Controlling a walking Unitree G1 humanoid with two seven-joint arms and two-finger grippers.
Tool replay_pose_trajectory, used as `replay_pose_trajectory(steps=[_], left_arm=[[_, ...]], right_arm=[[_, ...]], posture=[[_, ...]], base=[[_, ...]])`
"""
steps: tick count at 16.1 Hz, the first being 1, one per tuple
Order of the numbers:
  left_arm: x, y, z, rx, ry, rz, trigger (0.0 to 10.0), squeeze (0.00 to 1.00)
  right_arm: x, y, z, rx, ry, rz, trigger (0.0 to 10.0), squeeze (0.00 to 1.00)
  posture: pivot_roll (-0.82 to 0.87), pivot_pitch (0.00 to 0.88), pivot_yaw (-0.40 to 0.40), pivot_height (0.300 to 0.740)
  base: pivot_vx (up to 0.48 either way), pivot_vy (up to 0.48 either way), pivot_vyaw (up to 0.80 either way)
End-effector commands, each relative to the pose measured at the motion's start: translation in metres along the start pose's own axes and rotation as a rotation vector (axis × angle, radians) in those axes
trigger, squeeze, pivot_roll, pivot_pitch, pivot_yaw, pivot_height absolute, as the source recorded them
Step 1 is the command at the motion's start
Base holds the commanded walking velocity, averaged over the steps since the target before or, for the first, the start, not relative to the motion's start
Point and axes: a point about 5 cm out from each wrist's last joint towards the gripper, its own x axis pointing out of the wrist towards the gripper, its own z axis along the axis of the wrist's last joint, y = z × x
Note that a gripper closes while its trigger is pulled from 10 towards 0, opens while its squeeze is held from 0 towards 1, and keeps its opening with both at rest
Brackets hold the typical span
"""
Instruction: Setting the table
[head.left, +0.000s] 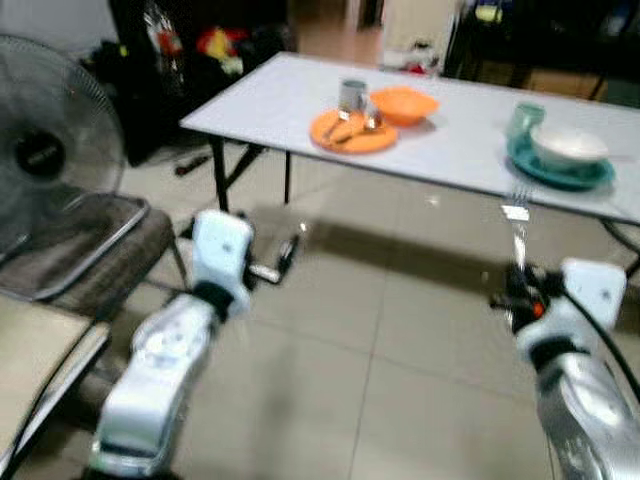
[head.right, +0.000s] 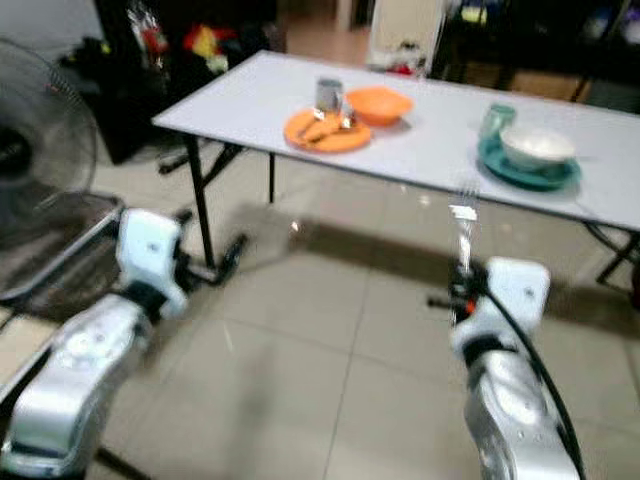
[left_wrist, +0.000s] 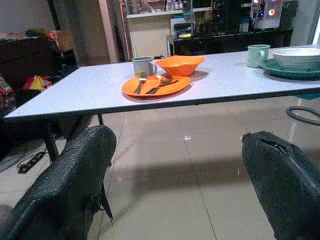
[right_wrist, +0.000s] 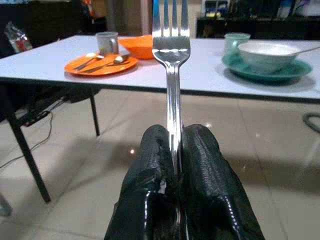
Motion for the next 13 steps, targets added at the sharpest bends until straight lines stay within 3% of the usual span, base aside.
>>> replay_pose_trajectory(steps=[1,5,9,13], left_arm=[[0.0019,-0.0025,-0.0005,-0.004,0.008,-0.014,10.0,0.0],[0.0026,-0.0028,-0.0008,-0.004,0.007,-0.017,10.0,0.0],[0.0038,-0.0021,-0.0005,-0.004,0.005,-0.015,10.0,0.0],[0.0052,-0.0016,-0.0001,-0.005,0.001,-0.011,10.0,0.0]], right_arm=[[-0.0023,-0.0049,0.0016,-0.003,-0.006,-0.021,10.0,0.0],[-0.0021,-0.0051,0.0028,-0.004,-0.013,-0.022,10.0,0.0],[-0.0015,-0.0054,0.0048,-0.006,-0.021,-0.02,10.0,0.0],[0.0039,-0.0048,0.007,-0.031,-0.025,0.001,10.0,0.0]], posture=[[-0.01,0.0,-0.055,0.74],[-0.01,0.0,-0.054,0.74],[-0.01,0.0,-0.052,0.74],[-0.02,0.0,-0.051,0.74]], base=[[0.277,0.0,-0.64],[0.278,0.0,-0.12],[0.283,0.0,-0.78],[0.321,0.0,0.0]])
